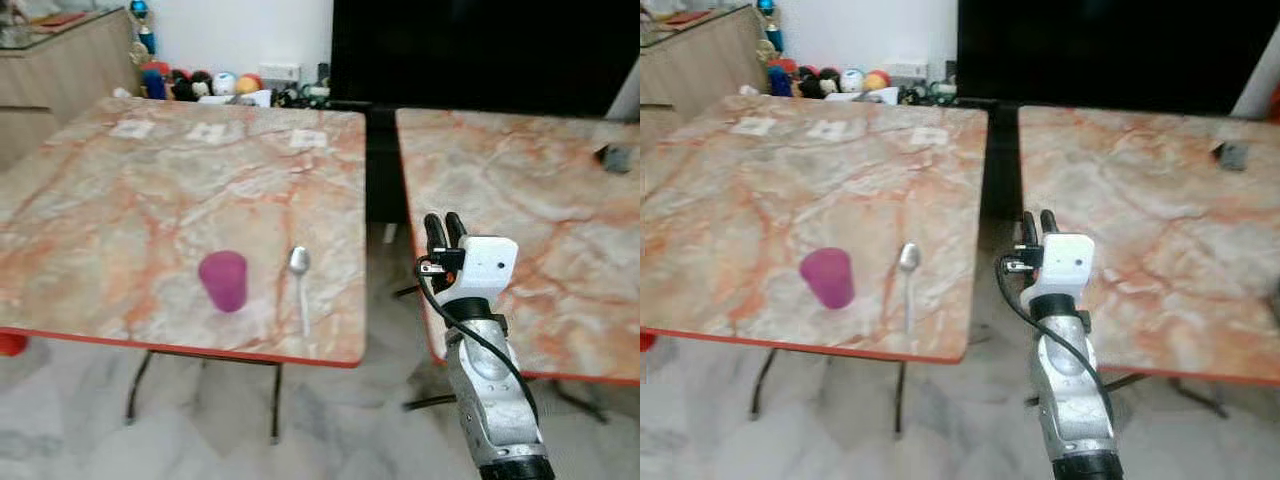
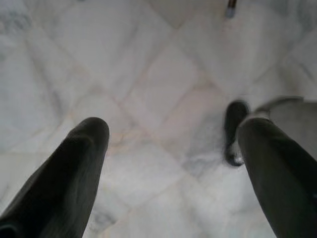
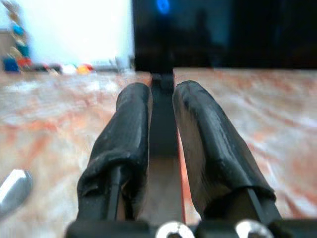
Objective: Setting the table
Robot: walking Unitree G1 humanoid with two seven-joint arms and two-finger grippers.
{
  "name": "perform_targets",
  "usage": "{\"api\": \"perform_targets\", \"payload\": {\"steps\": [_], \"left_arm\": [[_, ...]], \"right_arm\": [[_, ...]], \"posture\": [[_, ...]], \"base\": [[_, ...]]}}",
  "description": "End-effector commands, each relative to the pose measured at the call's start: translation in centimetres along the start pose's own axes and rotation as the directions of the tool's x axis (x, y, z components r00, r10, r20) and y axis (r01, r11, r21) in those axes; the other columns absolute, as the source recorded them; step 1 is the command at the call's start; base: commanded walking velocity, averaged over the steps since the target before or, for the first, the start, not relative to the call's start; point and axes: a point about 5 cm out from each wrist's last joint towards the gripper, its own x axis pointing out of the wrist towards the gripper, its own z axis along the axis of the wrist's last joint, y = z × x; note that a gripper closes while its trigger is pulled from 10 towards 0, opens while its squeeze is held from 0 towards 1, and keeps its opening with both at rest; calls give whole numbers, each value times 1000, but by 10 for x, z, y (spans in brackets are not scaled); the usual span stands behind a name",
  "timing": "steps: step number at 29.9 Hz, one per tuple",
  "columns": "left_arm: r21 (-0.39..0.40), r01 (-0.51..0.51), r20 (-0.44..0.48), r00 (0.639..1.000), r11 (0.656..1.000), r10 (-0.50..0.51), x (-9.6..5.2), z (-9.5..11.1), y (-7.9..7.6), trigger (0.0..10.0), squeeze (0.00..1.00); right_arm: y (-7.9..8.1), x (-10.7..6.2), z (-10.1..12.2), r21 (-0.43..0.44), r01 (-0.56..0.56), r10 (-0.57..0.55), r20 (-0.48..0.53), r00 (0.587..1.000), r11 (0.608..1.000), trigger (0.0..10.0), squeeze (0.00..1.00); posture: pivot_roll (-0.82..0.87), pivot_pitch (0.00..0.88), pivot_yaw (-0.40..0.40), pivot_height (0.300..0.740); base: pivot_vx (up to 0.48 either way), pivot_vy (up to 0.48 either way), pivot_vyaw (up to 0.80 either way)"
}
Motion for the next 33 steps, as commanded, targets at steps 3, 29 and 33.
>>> {"api": "perform_targets", "payload": {"steps": [3, 29, 33], "left_arm": [[-8, -6, -15, 1000, 1000, 5, -1, -4, 3, 10000, 0], [1, 9, -44, 999, 1000, -9, -3, -10, 3, 10000, 0], [5, 17, -37, 999, 1000, -17, -3, -9, 3, 10000, 0]], "right_arm": [[-1, 2, 5, 10, 5, -5, 15, 1000, 1000, 10000, 0], [-1, 2, -3, 2, -6, 6, -23, 1000, 1000, 10000, 0], [0, 1, -4, 0, -6, 6, -23, 1000, 1000, 10000, 0]], "posture": [[34, 100, -29, 740], [39, 74, -32, 740], [40, 67, -30, 740]], "base": [[0, 376, 0], [0, 156, 0], [0, 0, 0]]}}
